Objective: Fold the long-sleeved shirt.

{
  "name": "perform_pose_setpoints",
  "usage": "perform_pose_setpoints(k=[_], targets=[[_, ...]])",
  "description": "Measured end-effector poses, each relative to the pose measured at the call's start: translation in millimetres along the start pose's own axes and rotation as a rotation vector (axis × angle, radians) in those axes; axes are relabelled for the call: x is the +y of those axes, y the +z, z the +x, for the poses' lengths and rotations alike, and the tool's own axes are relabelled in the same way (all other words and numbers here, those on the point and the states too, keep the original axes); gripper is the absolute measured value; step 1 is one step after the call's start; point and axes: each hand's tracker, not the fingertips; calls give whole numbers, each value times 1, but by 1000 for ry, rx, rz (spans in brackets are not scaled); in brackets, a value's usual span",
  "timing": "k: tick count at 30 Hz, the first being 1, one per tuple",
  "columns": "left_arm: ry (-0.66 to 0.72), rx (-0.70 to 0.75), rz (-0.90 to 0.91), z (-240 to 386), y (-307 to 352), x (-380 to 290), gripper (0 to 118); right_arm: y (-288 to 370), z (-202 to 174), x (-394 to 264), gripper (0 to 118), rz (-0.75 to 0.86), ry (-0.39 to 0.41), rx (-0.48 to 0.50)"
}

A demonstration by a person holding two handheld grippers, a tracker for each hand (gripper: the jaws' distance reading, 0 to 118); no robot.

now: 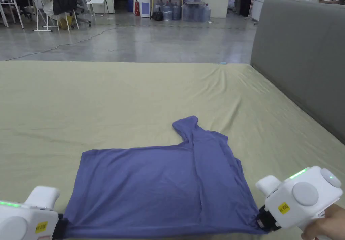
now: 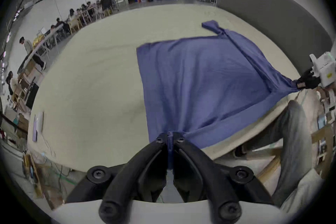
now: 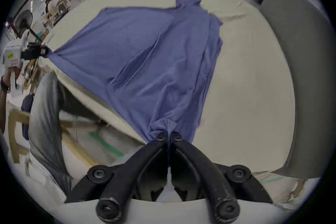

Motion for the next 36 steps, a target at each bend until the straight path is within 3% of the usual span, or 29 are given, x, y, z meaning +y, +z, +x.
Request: perform_pose_setpoints(k=[4, 7, 8, 9, 10, 11, 12, 15, 16, 17, 18, 19, 25, 32, 33, 34, 36], targets=[[35, -26, -44, -12, -8, -8, 0, -18, 2, 3, 0, -42, 14, -16], [61, -41, -31, -14, -11, -10, 0, -26, 8, 6, 10, -39, -27, -12], [69, -45, -11, -15, -10, -10, 7, -27, 9, 7, 49, -35, -30, -10], [68, -47, -2, -17, -8, -7, 32, -26, 10, 7, 83, -29, -36, -13], [60, -47, -4, -18, -7, -3, 76, -23, 11, 5, 101, -23, -35, -24], [51, -43, -5, -18, -5, 0, 113, -14, 14, 7, 103, 15, -35, -40], [43, -39, 11, -19, 1, 4, 117, -8, 17, 11, 103, 31, -38, -49], [39, -42, 61, -20, 17, 29, 116, 17, 23, 25, 101, 128, -94, -80], [48, -35, 84, -20, 20, 38, 112, 22, 26, 31, 91, 153, -124, -85], [49, -22, 122, -20, 22, 47, 87, 26, 30, 38, 47, 183, -154, -88], [33, -11, 151, -18, 23, 56, 43, 28, 30, 43, 0, 201, -164, -82], [18, 4, 163, -9, 24, 64, 0, 24, 32, 49, 0, 215, -186, -77], [83, 2, 212, -14, -12, 126, 0, 9, 43, 121, 0, 219, -168, -52], [90, 29, 222, -19, -76, 212, 0, -11, 71, 296, 2, 327, -218, -71], [92, 29, 220, -20, -86, 219, 0, -19, 77, 326, 25, 326, -221, -63], [93, 32, 221, -21, -95, 224, 0, -28, 83, 352, 61, 323, -215, -49], [82, 38, 241, -20, -110, 232, 0, -51, 100, 405, 84, 316, -233, -37]])
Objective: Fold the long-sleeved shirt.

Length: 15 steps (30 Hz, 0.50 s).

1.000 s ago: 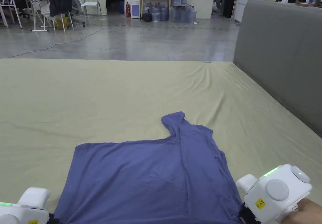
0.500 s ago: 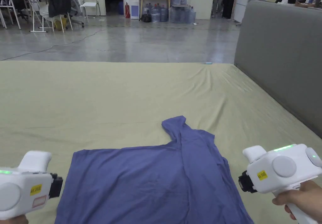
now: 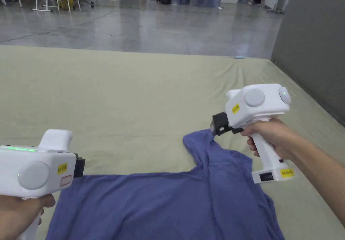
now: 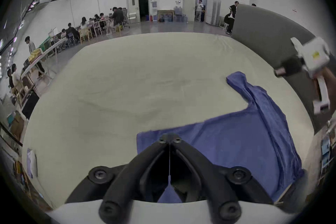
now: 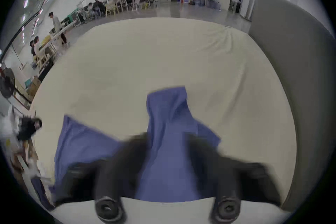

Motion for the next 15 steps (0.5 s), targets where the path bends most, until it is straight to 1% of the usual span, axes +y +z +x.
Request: perform_pose_setpoints(k=[1, 2, 4, 7, 8, 9, 10, 11, 12, 13, 14, 15], targets=[[0, 10, 10, 0, -7, 0, 0, -22, 2, 18, 84, -21, -9, -8], [2, 9, 11, -1, -13, -1, 0, -41, -1, 29, 100, -43, -9, -49], [23, -8, 19, -3, -23, -6, 0, -83, 3, 51, 98, -74, -17, -100], [37, -14, 15, -5, -36, -16, 0, -135, 7, 60, 98, -132, -46, -101], [33, -18, 10, -5, -38, -21, 0, -151, 8, 63, 96, -182, -55, -104], [28, -18, 11, -4, -38, -25, 0, -160, 9, 63, 92, -192, -65, -106], [21, -27, 4, -5, -39, -28, 0, -172, 9, 60, 85, -217, -73, -113], [22, -39, -4, -6, -41, -30, 0, -179, 7, 59, 69, -249, -76, -125], [29, -43, -13, -7, -42, -31, 0, -184, 3, 55, 45, -270, -72, -130], [32, -45, -16, -8, -43, -32, 0, -186, 0, 51, 11, -306, -63, -126], [33, -47, -19, -9, -44, -33, 0, -189, -3, 45, 0, -337, -60, -89], [35, -39, -20, -10, -43, -34, 0, -184, -9, 44, 0, -272, -49, -141]])
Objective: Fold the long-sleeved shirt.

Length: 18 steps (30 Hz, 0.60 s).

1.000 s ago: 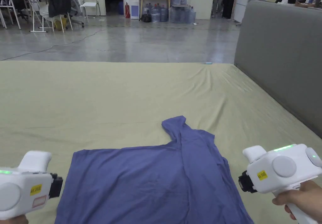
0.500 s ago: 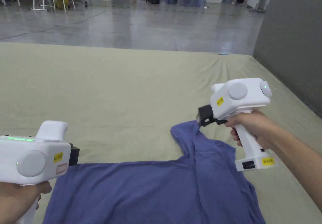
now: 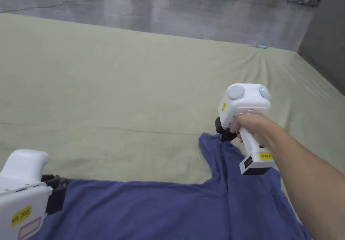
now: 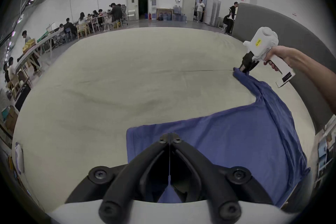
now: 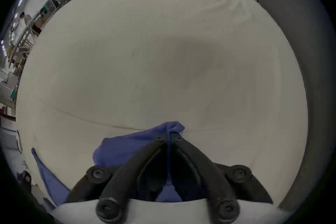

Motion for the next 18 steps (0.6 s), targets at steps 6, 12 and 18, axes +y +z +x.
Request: perform_pose_setpoints(k=[6, 12, 18], targets=[[1, -1, 11, -1, 26, 2, 0, 66, -4, -28, 0, 129, -13, 43], [-8, 10, 58, 3, 76, 5, 0, 188, 3, -133, 0, 292, 108, 63], [-48, -4, 79, 21, 127, -9, 0, 219, 14, -263, 0, 299, 105, 116]])
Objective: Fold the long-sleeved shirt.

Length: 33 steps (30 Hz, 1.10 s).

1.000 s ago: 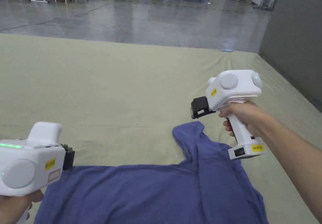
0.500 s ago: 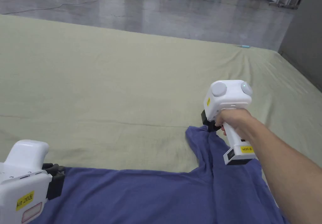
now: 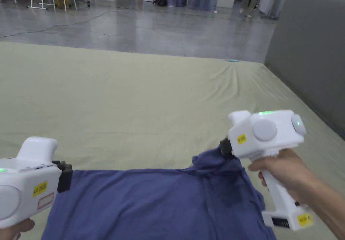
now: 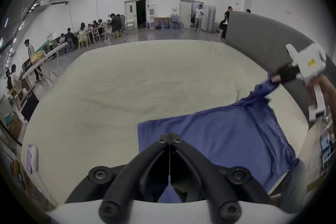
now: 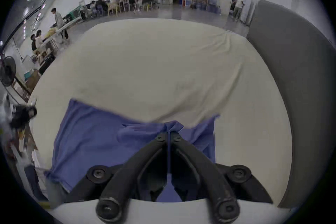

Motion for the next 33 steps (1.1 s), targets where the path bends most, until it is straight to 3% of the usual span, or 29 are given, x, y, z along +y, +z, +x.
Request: perform_pose_setpoints(k=[5, 10, 11, 12, 13, 14, 15, 19, 20, 21, 22, 23, 33], targets=[[1, -14, -5, 10, 26, -10, 0, -25, -5, -96, 0, -150, 14, 24], [1, -12, -7, 16, 41, -16, 0, -60, -5, -135, 0, -256, 63, 14], [4, -10, -5, 17, 42, -16, 0, -63, -3, -135, 6, -249, 61, 3], [7, -10, -5, 17, 44, -16, 0, -62, 0, -133, 21, -243, 56, -4], [12, -11, -9, 17, 45, -16, 0, -55, 3, -130, 46, -233, 51, 10], [16, -10, -10, 17, 47, -16, 0, -49, 6, -128, 83, -219, 42, 15], [17, -10, -10, 17, 50, -16, 0, -37, 10, -124, 94, -199, 30, 16], [15, -6, 3, 17, 64, -18, 0, 45, 17, -115, 94, 21, 11, 5], [19, -9, 8, 17, 67, -21, 0, 62, 21, -114, 87, 59, -5, -17], [24, -13, 9, 17, 70, -23, 0, 73, 25, -115, 65, 73, -27, -50], [32, -21, 10, 17, 72, -26, 0, 83, 27, -118, 24, 83, -46, -79], [35, -27, 7, 18, 73, -28, 0, 90, 29, -121, 0, 106, -51, -86], [26, -26, -15, 19, 60, -28, 0, 50, 44, -125, 0, 52, -107, -96]])
